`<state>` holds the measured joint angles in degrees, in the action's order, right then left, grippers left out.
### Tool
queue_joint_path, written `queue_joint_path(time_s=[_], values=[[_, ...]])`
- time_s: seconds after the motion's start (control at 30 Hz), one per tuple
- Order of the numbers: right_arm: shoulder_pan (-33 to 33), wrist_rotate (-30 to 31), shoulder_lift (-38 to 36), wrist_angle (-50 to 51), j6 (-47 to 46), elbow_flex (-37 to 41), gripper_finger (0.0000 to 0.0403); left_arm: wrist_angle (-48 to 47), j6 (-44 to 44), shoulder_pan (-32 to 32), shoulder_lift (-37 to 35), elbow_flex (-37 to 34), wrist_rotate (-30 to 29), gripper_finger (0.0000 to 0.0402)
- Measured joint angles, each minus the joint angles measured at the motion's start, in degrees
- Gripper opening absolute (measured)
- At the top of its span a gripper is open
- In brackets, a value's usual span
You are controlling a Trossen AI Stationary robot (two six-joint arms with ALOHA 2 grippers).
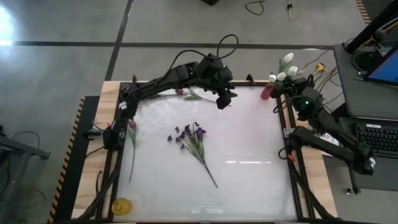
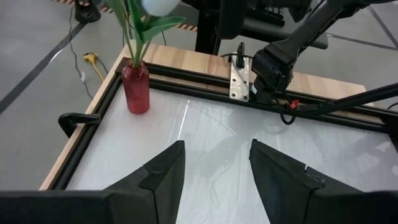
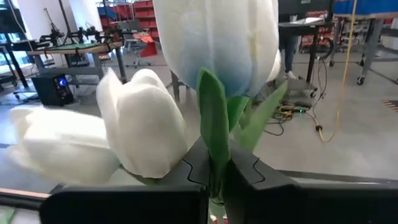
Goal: Sort flowers into vase by color
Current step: Put the white tulip into the red flower vase, then put the middle red tulip into the yellow flower vase
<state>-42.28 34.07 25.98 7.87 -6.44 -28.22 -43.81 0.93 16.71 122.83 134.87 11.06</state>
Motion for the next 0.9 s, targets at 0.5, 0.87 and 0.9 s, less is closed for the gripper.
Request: queue_joint_path(time_s=[0.5, 0.87, 0.9], values=[[0.0, -1.6, 0.0, 1.1, 0.5, -2.0, 0.0136, 0.0, 0.0, 0.0, -0.2, 0.1, 0.0, 0.0169], [0.0, -3.0, 0.0, 11.3, -4.5, -4.0, 0.0192, 0.1, 0.0, 0.0, -1.0, 0.1, 0.0, 0.0169], [0.0, -3.0, 0.0, 11.7, -4.9, -4.1, 0.0195, 0.1, 0.0, 0.0, -1.1, 0.1, 0.0, 0.0169]])
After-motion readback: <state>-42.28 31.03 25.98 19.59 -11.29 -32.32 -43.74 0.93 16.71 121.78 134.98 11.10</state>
